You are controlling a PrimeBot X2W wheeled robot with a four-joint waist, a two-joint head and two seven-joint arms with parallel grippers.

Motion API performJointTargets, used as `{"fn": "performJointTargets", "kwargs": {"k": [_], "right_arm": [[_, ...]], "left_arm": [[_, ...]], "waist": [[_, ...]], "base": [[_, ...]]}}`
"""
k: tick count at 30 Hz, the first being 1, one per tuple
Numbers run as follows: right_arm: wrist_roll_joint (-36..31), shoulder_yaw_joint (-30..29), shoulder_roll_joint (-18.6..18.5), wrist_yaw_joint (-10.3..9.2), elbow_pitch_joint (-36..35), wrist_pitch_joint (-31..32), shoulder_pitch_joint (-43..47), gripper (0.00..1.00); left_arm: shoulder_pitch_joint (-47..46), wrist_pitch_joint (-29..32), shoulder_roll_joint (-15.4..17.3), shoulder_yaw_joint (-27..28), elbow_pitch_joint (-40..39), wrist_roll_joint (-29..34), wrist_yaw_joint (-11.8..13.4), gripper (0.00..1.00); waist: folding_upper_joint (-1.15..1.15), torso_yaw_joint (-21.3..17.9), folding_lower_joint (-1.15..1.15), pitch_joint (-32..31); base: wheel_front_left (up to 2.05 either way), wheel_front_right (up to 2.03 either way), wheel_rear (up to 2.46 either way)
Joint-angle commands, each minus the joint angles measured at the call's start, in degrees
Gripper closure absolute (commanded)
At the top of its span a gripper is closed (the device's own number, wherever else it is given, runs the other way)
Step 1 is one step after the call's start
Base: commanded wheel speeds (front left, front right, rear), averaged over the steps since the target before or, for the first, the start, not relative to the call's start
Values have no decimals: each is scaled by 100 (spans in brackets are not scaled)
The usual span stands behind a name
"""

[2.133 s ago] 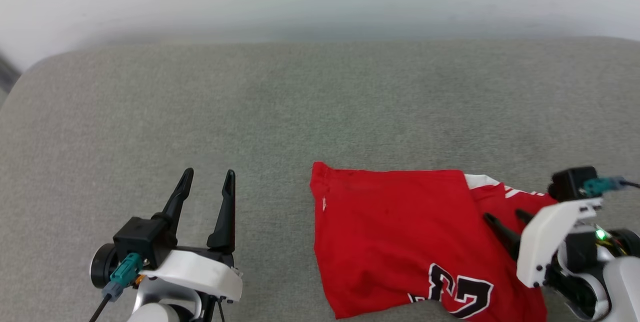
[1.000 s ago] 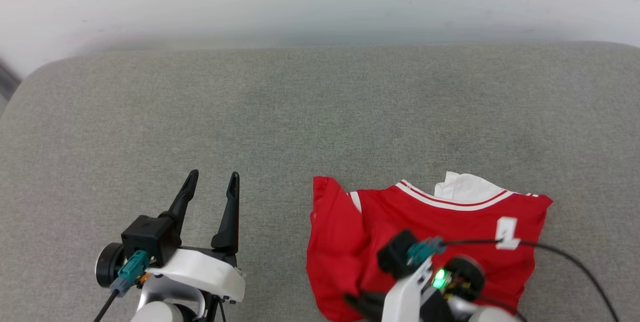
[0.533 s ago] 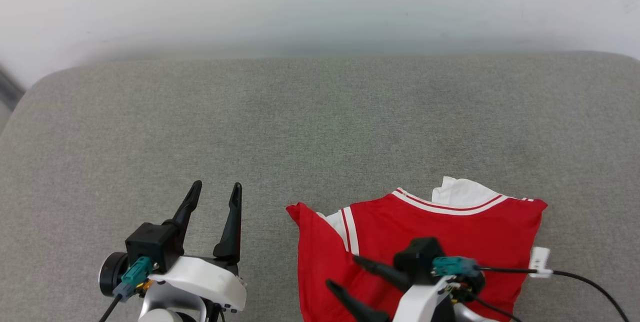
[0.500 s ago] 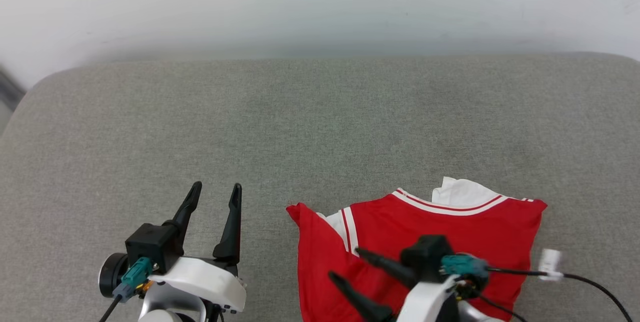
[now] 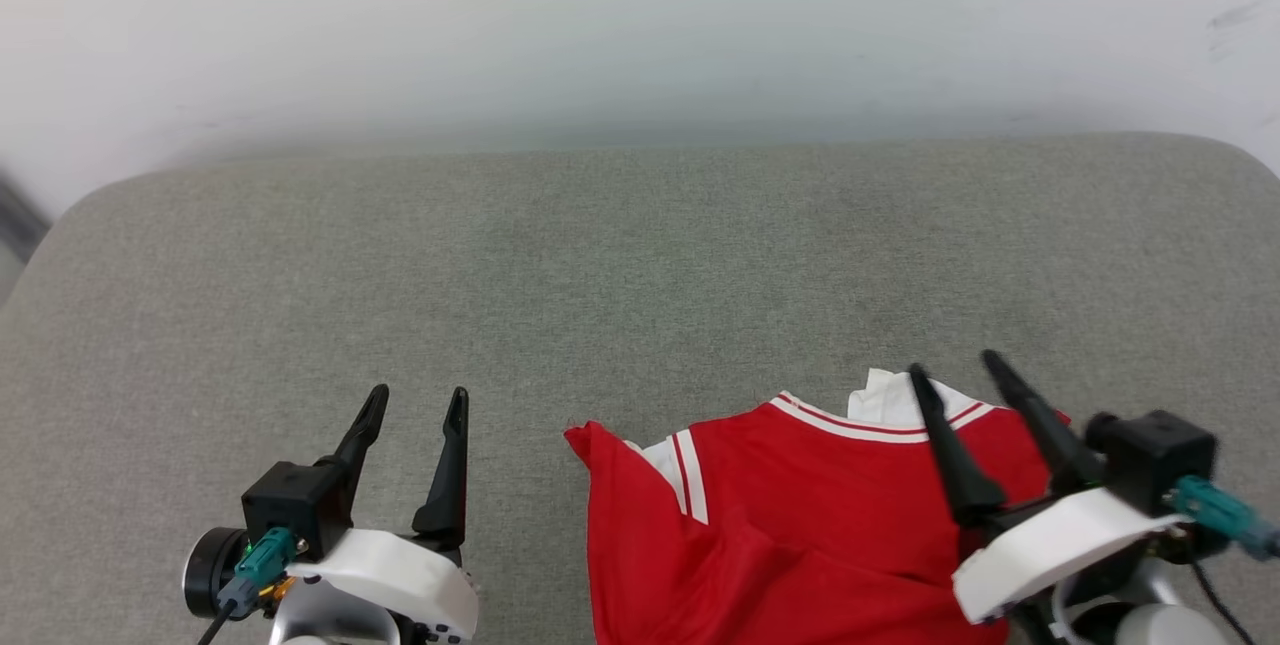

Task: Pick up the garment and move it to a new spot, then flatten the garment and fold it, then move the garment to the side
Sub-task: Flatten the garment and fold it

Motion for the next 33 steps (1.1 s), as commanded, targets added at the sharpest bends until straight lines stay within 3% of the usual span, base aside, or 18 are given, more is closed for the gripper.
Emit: {"fn": "performJointTargets", "kwargs": {"k": [1, 7, 11, 19, 26, 33], "right_arm": [[-97, -240, 55, 0, -101, -18, 106, 0], [-386, -1069, 140, 0, -364, 92, 294, 0], [-486, -1318, 198, 0, -582, 217, 438, 0], [-611, -1347, 246, 0, -876, 455, 542, 0], [-597, -1296, 261, 0, -997, 452, 442, 0], [-337, -1289, 266, 0, -808, 331, 339, 0]], "left_arm": [[74, 32, 42, 1, -37, 13, 36, 0], [84, 183, 104, -9, -129, 0, 99, 0], [-17, 484, 194, -100, -198, -94, -31, 0], [-687, 2115, 357, -643, -199, -505, -582, 0], [-987, 3511, 558, -942, -70, -793, -662, 0], [-1069, 4513, 829, -1171, -129, -1066, -809, 0]], "waist": [[0, -35, 0, -19], [0, -158, 0, -50], [0, -259, 0, -32], [0, -454, 0, 228], [0, -717, 0, 600], [0, -913, 0, 925]], "base": [[0, 0, 0], [0, 0, 0], [0, 0, 0], [0, 0, 0], [0, 0, 0], [0, 0, 0]]}}
